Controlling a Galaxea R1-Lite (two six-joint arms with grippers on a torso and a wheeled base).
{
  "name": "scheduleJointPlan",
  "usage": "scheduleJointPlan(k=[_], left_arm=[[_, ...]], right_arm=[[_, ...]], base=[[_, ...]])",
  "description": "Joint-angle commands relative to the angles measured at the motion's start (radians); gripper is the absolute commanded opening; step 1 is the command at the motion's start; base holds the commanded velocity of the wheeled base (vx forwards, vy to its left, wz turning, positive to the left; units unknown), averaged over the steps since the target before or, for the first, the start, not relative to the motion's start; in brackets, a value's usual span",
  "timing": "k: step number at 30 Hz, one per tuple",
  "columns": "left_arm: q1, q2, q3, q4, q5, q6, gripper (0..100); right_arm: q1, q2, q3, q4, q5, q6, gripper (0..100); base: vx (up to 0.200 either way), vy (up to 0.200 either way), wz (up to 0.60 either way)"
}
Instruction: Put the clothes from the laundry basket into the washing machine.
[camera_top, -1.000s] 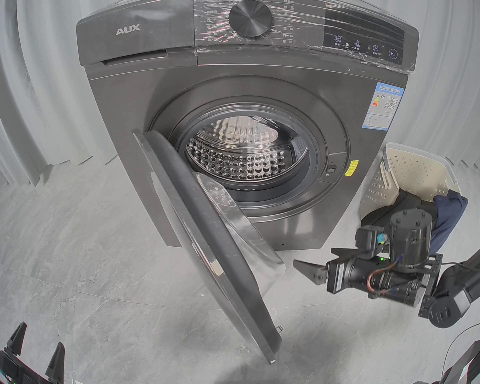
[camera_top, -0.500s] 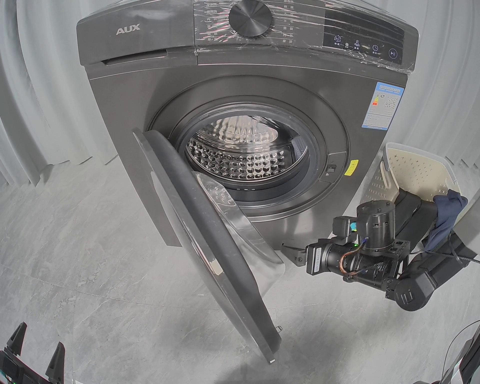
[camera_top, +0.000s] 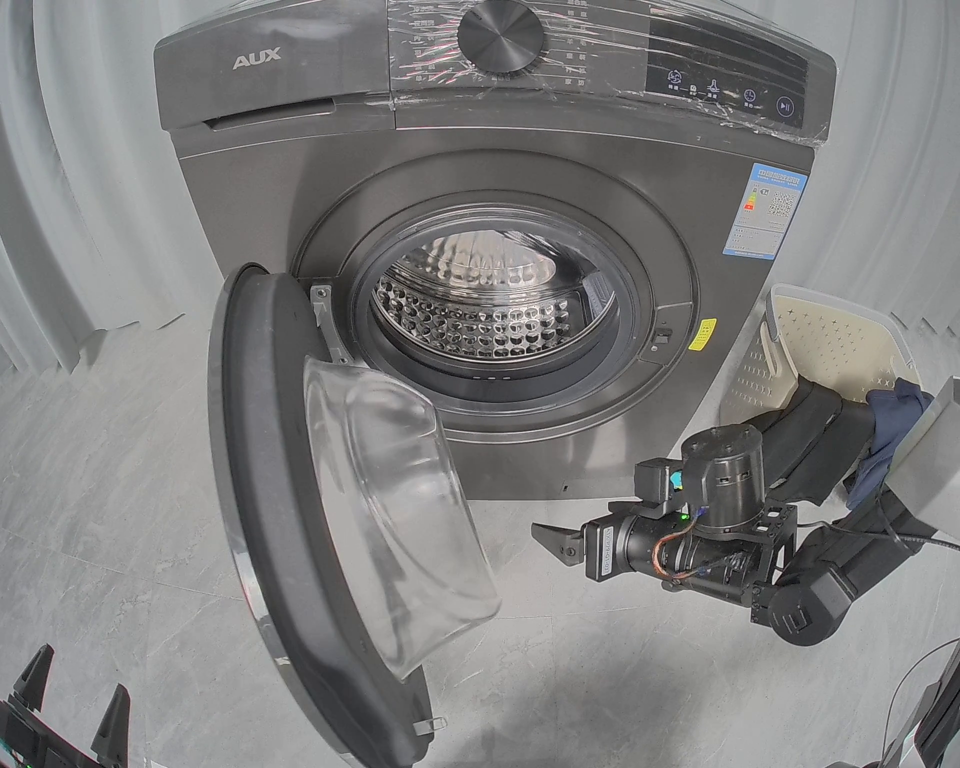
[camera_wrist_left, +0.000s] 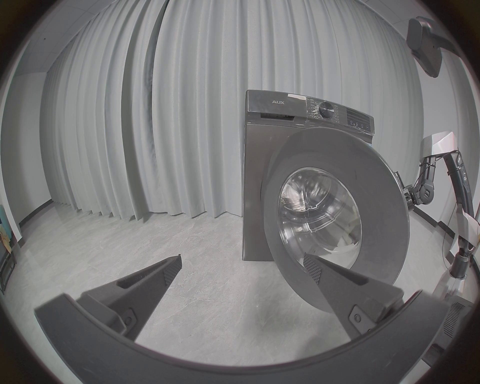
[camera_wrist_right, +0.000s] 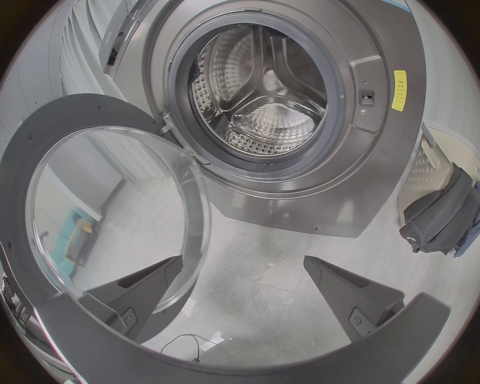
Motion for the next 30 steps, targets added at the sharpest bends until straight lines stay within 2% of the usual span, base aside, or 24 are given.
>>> scheduleJointPlan(k=[1,5,7,14,19,25,30], left_arm=[[-0.001,-0.015,0.018,-0.001,0.000,0.000,100],[0.001,-0.015,0.018,0.000,0.000,0.000,100],[0.001,-0.015,0.018,0.000,0.000,0.000,100],[0.001,-0.015,0.018,0.000,0.000,0.000,100],[0.001,-0.015,0.018,-0.001,0.000,0.000,100],[0.001,-0.015,0.018,-0.001,0.000,0.001,100],[0.001,-0.015,0.018,-0.001,0.000,0.001,100]], right_arm=[[-0.004,0.008,-0.008,-0.002,-0.001,-0.003,100],[0.027,0.039,-0.019,-0.003,0.001,-0.004,100],[0.072,0.068,-0.025,-0.014,0.001,-0.004,100],[0.127,0.114,-0.051,-0.048,-0.001,-0.004,100],[0.116,0.106,-0.053,-0.048,-0.001,-0.004,100],[0.110,0.105,-0.059,-0.048,-0.001,-0.004,100],[0.112,0.115,-0.087,-0.048,-0.001,-0.006,100]], base=[[0.000,0.000,0.00],[0.000,0.000,0.00],[0.000,0.000,0.00],[0.000,0.000,0.00],[0.000,0.000,0.00],[-0.200,0.000,0.00],[0.000,0.000,0.00]])
